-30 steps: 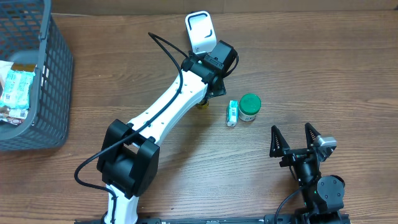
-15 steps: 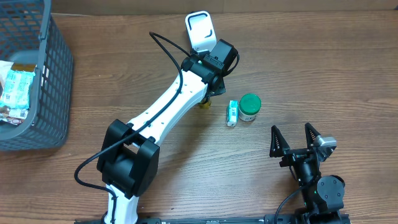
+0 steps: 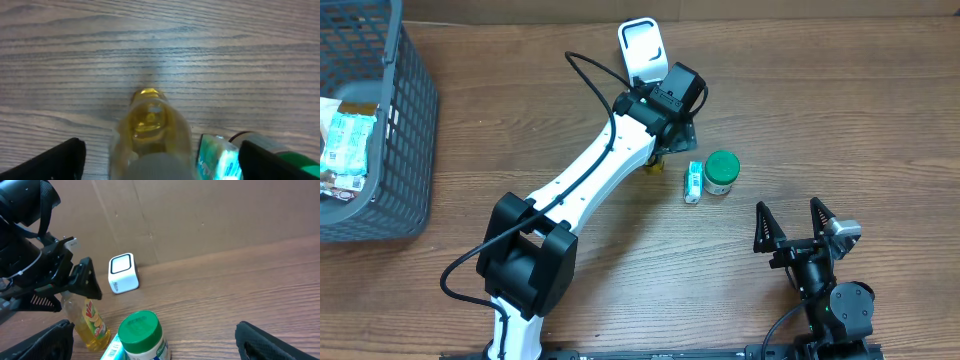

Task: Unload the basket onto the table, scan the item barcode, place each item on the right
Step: 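Set the yellow bottle upright beside the jar and release it, then move the left gripper back into the grey basket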

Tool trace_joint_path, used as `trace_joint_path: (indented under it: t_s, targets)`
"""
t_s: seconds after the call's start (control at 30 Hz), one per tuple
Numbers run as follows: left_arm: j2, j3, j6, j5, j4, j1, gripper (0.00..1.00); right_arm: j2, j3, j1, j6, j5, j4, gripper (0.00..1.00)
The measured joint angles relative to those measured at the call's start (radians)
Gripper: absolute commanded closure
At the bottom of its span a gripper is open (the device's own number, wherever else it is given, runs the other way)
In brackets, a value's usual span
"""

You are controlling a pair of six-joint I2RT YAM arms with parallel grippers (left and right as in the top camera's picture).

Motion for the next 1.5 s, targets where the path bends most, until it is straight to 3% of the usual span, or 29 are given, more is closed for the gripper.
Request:
trace_joint_path:
  t_s: [0.17, 0.37, 0.57, 0.7, 0.83, 1.03, 1.3, 1.5]
  targets:
    - [0.000, 0.064, 0.127, -0.001, -0.047, 0.001, 0.00, 0.000, 0.000, 0.000, 0.000, 0.000, 0.000, 0.00]
    - [-0.002, 0.394, 0.253, -0.043, -0.206, 0.029, 0.00, 0.000, 0.000, 0.000, 0.000, 0.000, 0.000, 0.00]
    - [-0.025, 0.740, 0.384, -0.151, -0.369, 0.163, 0.00, 0.000, 0.000, 0.000, 0.000, 0.000, 0.000, 0.00]
    - [-0.043, 0.871, 0.482, -0.246, -0.434, 0.302, 0.00, 0.000, 0.000, 0.000, 0.000, 0.000, 0.000, 0.00]
    - [-0.049, 0.901, 0.569, -0.304, -0.468, 0.462, 0.00, 0.000, 0.000, 0.000, 0.000, 0.000, 0.000, 0.00]
    - [-0.048, 0.901, 0.614, -0.278, -0.471, 0.732, 0.00, 0.000, 0.000, 0.000, 0.000, 0.000, 0.000, 0.00]
    - [-0.048, 0.892, 0.633, -0.095, -0.426, 1.064, 0.00, 0.000, 0.000, 0.000, 0.000, 0.000, 0.000, 0.00]
    - [-0.030, 0.852, 0.672, -0.003, -0.412, 1.220, 0.00, 0.000, 0.000, 0.000, 0.000, 0.000, 0.000, 0.00]
